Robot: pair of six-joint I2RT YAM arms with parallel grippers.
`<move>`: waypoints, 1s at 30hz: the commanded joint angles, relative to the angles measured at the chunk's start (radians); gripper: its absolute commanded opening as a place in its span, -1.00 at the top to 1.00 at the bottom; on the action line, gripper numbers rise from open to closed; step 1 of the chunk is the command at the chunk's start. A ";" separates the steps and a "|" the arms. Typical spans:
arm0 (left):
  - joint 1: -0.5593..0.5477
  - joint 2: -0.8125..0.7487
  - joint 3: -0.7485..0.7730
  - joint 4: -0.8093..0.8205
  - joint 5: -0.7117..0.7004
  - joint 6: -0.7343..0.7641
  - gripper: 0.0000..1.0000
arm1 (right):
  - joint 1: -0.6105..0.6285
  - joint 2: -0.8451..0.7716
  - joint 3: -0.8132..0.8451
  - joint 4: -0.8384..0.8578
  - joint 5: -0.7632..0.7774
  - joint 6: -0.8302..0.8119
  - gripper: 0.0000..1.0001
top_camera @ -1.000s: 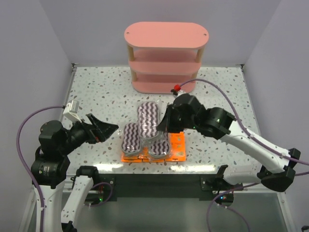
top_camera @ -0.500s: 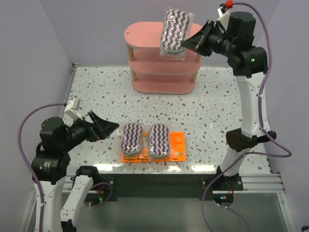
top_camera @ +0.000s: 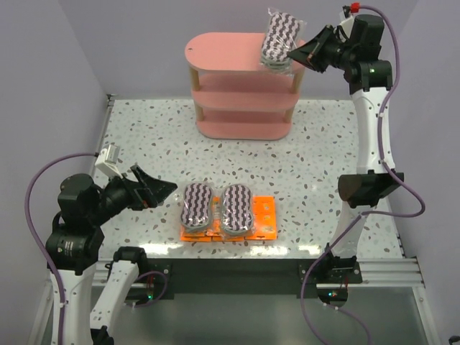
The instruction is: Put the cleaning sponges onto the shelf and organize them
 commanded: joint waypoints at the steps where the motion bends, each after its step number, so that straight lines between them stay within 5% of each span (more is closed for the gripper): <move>1: -0.003 0.015 -0.006 0.035 0.023 0.029 -1.00 | -0.008 0.023 0.042 0.052 -0.064 -0.022 1.00; 24: -0.003 0.007 -0.035 0.015 0.031 0.057 -1.00 | -0.055 0.133 0.105 0.090 -0.092 -0.030 1.00; 27: -0.003 0.007 -0.038 0.020 0.031 0.057 -1.00 | -0.082 0.144 0.105 0.101 -0.089 -0.020 0.65; 30: -0.003 0.007 -0.041 0.023 0.033 0.054 -1.00 | -0.086 0.140 0.103 0.122 -0.077 -0.002 0.00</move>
